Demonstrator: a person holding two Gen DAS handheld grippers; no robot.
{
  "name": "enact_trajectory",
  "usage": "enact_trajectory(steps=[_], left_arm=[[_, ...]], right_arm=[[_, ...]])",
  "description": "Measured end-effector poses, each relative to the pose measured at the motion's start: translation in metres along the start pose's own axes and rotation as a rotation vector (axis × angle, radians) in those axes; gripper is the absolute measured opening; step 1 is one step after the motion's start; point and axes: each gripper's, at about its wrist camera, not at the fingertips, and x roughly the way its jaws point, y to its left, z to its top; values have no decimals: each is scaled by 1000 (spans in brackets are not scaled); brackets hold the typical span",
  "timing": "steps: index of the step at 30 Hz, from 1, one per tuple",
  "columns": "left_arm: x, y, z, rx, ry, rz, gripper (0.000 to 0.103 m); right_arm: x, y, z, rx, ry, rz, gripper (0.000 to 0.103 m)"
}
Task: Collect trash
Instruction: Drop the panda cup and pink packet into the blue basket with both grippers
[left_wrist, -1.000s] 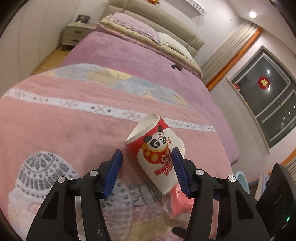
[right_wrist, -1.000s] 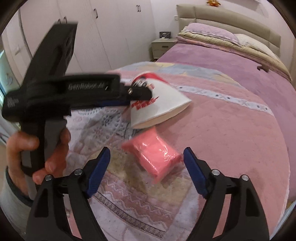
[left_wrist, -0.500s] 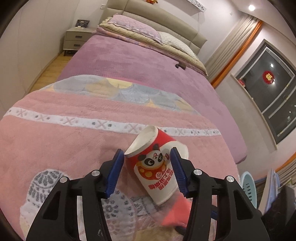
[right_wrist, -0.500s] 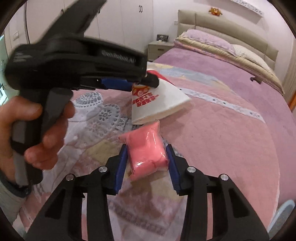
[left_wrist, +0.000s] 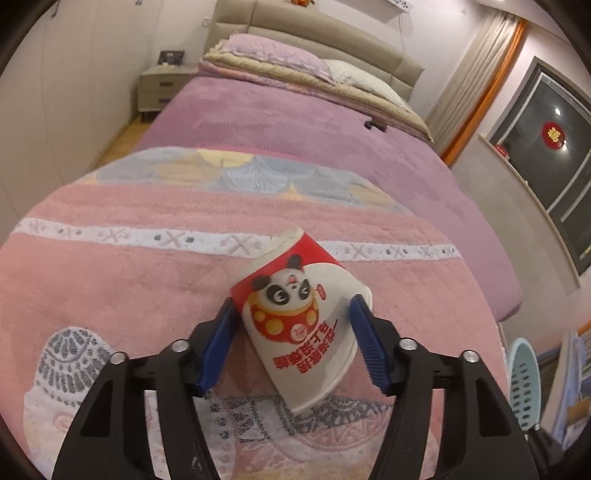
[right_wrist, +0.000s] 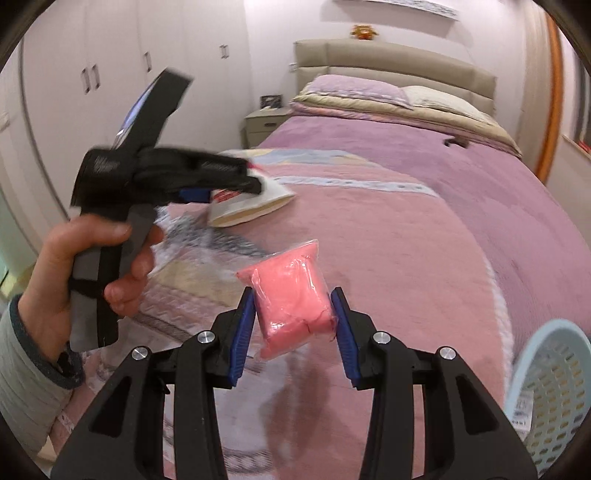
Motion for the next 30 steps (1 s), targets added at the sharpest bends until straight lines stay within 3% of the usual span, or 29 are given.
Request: enact_trajectory(steps=[4, 7, 15, 22, 30], left_arm=[[-23, -9, -4, 43, -65, -18, 45], [-47, -26, -10, 78, -110, -69, 45], [-84, -95, -30, 163, -145, -230, 45], [-95, -185, -60, 294, -106, -395, 45], [-70, -258, -96, 402, -17, -460, 46]], right_arm=[[-20, -23, 0, 46, -40, -53, 38], [-43, -37, -1, 83, -84, -89, 38], [-119, -78, -6, 176, -190, -242, 38], [-168, -129, -27, 299, -217, -381, 38], [-181, -196, -70, 524, -159, -477, 38]])
